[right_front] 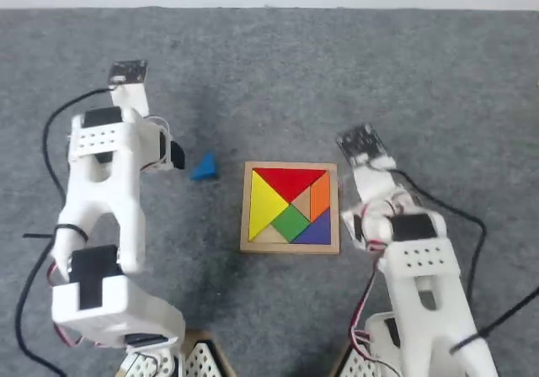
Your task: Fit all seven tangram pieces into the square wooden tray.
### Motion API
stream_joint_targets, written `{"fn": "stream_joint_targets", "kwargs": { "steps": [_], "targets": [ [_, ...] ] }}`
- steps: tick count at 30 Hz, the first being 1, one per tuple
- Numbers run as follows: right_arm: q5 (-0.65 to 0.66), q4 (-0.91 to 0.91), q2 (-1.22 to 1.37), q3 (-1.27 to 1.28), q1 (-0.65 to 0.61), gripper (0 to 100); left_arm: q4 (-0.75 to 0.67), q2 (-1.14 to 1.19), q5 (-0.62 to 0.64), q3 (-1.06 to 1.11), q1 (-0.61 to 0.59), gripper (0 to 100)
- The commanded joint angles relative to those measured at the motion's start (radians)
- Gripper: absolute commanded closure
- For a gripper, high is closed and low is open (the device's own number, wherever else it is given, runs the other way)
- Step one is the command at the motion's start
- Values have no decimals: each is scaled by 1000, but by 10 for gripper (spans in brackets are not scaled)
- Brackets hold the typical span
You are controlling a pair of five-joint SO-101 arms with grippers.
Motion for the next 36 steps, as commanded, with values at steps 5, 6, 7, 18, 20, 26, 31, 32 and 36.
{"fn": "stream_joint_targets", "kwargs": {
  "steps": [5, 6, 7, 18, 20, 26, 31, 32, 36],
  "targets": [
    [81, -188, -51, 189, 104, 815, 61, 163, -164, -234, 144, 742],
    [81, -193, -44, 192, 104, 815, 91, 209, -192, -275, 166, 742],
    [81, -193, -44, 193, 102, 815, 120, 261, -209, -323, 181, 742],
    [81, -193, -44, 193, 104, 815, 370, 620, -253, -800, 169, 785],
    [81, -193, -44, 193, 104, 815, 371, 631, -255, -808, 167, 787],
    [81, -211, -44, 196, 104, 815, 367, 690, -255, -809, 183, 820],
    [81, -211, -44, 196, 104, 815, 351, 741, -256, -809, 184, 822],
    [81, -211, -44, 196, 104, 815, 348, 744, -256, -809, 181, 822],
    [80, -211, -44, 196, 104, 815, 342, 736, -256, -811, 181, 859]
  ]
}}
